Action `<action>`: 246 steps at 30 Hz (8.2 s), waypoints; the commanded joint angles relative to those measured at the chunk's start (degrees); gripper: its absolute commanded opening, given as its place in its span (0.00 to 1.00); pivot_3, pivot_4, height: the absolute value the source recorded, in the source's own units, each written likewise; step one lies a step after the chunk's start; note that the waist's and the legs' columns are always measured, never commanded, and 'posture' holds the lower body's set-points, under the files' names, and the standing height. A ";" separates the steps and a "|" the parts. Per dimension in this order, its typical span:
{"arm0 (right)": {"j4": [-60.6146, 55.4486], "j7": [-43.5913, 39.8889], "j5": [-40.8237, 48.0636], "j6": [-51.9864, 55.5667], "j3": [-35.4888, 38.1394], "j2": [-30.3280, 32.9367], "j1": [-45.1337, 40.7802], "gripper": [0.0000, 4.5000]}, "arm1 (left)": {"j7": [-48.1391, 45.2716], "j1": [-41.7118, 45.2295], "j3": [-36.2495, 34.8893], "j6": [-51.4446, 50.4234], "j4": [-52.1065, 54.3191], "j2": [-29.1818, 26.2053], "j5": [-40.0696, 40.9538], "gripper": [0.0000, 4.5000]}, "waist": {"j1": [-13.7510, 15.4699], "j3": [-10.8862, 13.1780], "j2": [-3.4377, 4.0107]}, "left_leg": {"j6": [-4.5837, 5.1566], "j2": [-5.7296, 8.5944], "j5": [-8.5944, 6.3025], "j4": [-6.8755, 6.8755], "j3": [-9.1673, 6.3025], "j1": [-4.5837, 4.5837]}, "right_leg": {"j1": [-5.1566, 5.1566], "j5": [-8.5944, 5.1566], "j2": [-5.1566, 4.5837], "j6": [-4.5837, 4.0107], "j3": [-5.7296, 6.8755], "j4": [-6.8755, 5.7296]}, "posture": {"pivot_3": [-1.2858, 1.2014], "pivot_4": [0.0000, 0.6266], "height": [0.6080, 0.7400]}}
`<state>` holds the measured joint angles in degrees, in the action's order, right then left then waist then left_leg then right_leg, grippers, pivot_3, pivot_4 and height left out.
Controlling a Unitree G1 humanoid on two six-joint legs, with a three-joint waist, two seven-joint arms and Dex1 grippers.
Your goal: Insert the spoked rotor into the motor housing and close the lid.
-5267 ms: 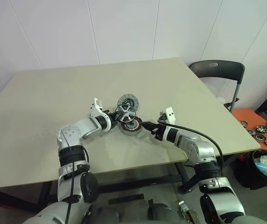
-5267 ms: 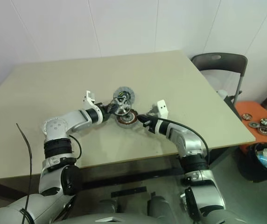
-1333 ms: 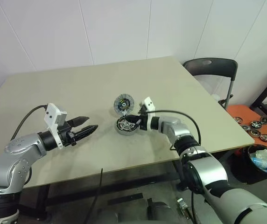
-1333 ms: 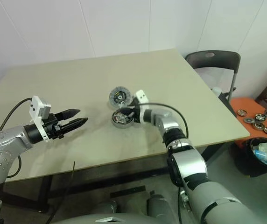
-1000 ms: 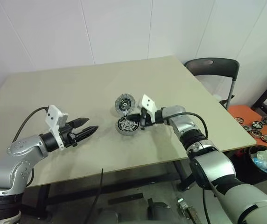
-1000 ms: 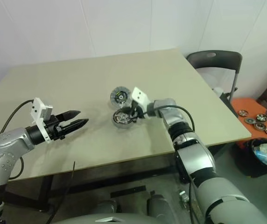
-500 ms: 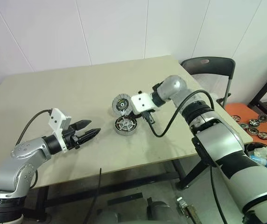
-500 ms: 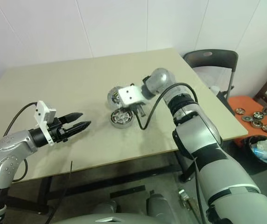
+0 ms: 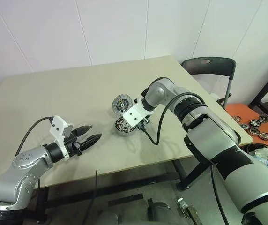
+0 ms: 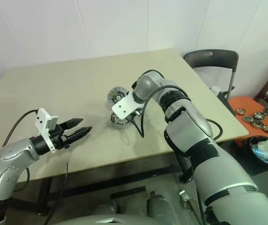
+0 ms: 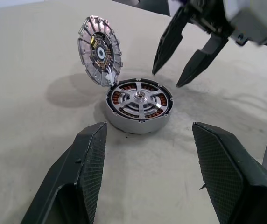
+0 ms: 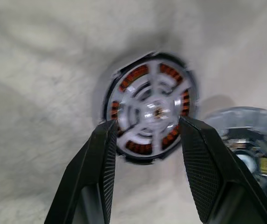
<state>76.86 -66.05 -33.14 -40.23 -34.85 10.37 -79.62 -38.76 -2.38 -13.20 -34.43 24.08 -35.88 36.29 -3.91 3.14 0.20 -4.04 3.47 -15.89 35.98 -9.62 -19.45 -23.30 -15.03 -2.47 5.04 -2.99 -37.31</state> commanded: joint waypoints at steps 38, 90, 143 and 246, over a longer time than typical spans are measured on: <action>0.72 -0.76 1.65 7.67 5.03 -2.85 2.81 0.48 | 5.10 -4.18 -3.45 -0.85 7.06 0.45 3.16 0.69 | -0.09 0.00 0.00 | 0.00 0.01 0.00 0.07 0.03 0.06 | 0.07 0.00 0.05 0.00 0.01 -0.10 | 0.52 0.00 1.00; -0.22 -14.49 6.19 11.70 8.89 -5.23 0.62 0.02 | 5.94 -2.43 -1.65 -0.43 5.80 1.58 2.59 0.69 | -0.14 -0.01 -0.02 | -0.02 0.01 0.01 0.08 0.03 0.06 | 0.03 0.04 0.10 -0.05 0.01 -0.14 | 0.52 0.00 1.00; -0.45 -0.49 18.39 71.17 21.35 -19.08 -4.31 0.45 | 8.55 -3.90 -0.84 0.19 7.72 4.52 1.86 0.69 | -0.17 -0.02 -0.02 | -0.14 0.01 0.11 0.25 -0.06 0.09 | -0.05 0.09 0.17 -0.19 0.09 -0.55 | 0.52 0.00 1.00; -4.89 20.15 42.25 57.30 36.89 -29.15 13.14 0.01 | 4.94 0.89 -8.68 4.59 0.78 -0.18 -0.10 0.69 | -0.04 -0.07 -0.10 | -0.13 0.00 0.09 0.14 -0.07 0.08 | 0.14 0.11 0.13 -0.18 0.12 -0.14 | 0.52 0.00 1.00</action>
<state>71.83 -45.66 9.70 17.12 2.45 -8.79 -65.84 -34.03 -1.72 -21.00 -29.93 22.73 -35.79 35.68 -3.95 3.08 0.10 -4.17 3.47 -15.80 36.13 -9.69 -19.37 -23.17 -14.92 -2.34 4.86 -2.88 -37.45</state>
